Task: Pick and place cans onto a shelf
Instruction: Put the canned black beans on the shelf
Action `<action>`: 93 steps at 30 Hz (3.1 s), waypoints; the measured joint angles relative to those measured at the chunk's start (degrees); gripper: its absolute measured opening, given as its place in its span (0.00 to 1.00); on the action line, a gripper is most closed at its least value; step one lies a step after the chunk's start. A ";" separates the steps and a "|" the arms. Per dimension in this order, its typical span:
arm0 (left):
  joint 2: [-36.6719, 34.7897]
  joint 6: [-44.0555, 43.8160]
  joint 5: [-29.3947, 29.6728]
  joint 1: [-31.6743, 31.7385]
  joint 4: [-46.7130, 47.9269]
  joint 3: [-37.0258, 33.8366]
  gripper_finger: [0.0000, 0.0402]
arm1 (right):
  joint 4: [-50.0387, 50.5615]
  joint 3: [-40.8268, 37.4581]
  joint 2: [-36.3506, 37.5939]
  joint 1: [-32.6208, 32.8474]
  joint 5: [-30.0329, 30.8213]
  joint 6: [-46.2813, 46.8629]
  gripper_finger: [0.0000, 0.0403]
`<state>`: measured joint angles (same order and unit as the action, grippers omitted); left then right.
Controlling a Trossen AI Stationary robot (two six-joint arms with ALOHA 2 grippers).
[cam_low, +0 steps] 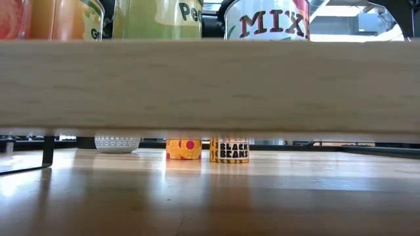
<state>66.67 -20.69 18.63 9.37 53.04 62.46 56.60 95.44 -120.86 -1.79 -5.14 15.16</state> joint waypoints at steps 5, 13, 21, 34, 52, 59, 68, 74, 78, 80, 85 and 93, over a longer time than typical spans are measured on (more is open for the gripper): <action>0.00 0.33 0.00 0.00 -0.04 0.00 0.15 | -0.24 -0.02 -0.04 -0.35 -0.15 0.05 0.16; 0.00 0.48 0.00 0.00 -0.04 0.00 0.15 | 2.74 -0.37 3.10 0.95 0.85 6.88 0.02; 0.00 4.36 -0.02 0.00 -0.04 0.00 0.15 | 10.13 -0.30 14.05 7.28 3.93 22.24 0.01; -0.02 5.46 -0.11 0.00 -0.03 0.00 0.15 | 18.74 -0.24 16.52 26.53 7.03 57.17 0.01; 0.00 2.82 -0.31 0.00 -0.11 0.00 0.15 | 18.69 -0.15 9.79 29.96 7.17 42.81 0.01; -0.02 1.88 -0.99 0.00 -0.10 0.00 0.15 | 18.13 -0.15 9.27 29.93 7.87 41.90 0.01; 0.00 2.21 -1.51 -0.02 -0.09 0.00 0.15 | 16.57 -0.15 9.25 30.21 8.09 41.77 0.11; 0.00 2.49 -1.53 -0.01 -0.07 0.00 0.15 | 16.45 -0.20 9.16 30.21 8.06 41.77 0.17; 0.00 2.58 -1.53 -0.02 -0.07 0.00 0.15 | 16.43 -0.22 9.16 30.21 8.06 41.79 0.20; 0.00 2.60 -1.52 -0.02 -0.07 0.00 0.15 | 16.43 -0.22 9.16 30.21 8.06 41.81 0.21; 0.00 2.64 -1.44 0.00 -0.07 0.00 0.15 | 16.45 0.21 9.16 30.21 7.86 42.25 0.26; 0.00 2.67 -1.42 0.00 -0.07 0.00 0.15 | 19.24 1.98 9.16 30.21 7.42 42.40 0.33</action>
<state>66.67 -18.02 17.21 9.37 52.97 62.46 75.84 97.42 -111.70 28.42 2.28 57.56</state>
